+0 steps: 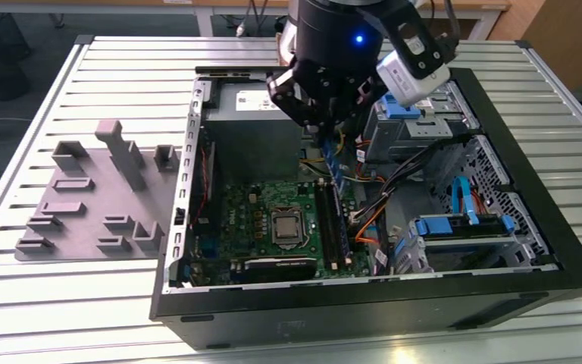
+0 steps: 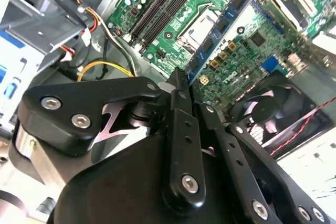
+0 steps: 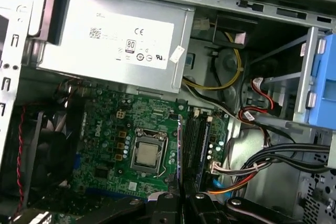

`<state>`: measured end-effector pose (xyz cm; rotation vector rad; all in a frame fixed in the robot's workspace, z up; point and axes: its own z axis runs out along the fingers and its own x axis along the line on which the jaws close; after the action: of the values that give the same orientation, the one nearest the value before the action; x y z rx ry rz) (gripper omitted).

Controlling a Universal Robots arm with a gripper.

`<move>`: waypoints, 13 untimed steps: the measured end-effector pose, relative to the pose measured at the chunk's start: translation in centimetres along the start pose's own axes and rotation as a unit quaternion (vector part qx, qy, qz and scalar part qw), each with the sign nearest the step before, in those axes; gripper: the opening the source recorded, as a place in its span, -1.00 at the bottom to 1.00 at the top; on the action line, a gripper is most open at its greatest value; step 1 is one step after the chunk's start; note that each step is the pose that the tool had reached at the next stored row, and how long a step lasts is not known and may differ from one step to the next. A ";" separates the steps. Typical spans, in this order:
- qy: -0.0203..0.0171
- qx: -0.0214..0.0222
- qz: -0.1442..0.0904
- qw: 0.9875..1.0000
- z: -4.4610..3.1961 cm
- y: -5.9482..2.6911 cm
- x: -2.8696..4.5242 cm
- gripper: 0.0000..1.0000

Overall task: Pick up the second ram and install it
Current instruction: 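Insert the second ram into the second slot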

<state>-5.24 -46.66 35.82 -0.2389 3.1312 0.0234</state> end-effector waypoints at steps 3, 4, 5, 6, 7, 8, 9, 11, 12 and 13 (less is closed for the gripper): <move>0.000 0.000 0.019 1.000 0.11 0.00 0.00 -0.72; 0.000 0.000 0.023 1.000 0.11 0.00 0.00 -0.72; 0.000 0.000 0.026 1.000 0.12 0.00 0.00 -0.72; 0.000 0.000 0.028 1.000 0.13 0.00 0.00 -0.72; 0.000 0.000 0.028 1.000 0.13 0.00 0.00 -0.72; 0.000 0.000 0.028 1.000 0.14 0.00 0.00 -0.72; 0.000 0.000 0.028 1.000 0.14 0.00 0.00 -0.72; 0.000 0.000 0.028 1.000 0.14 0.00 0.00 -0.72; 0.000 0.000 0.028 1.000 0.13 0.00 0.00 -0.72; 0.000 0.000 0.028 1.000 0.13 0.00 0.00 -0.72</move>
<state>-5.24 -46.66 35.69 -0.1496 3.1363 0.0233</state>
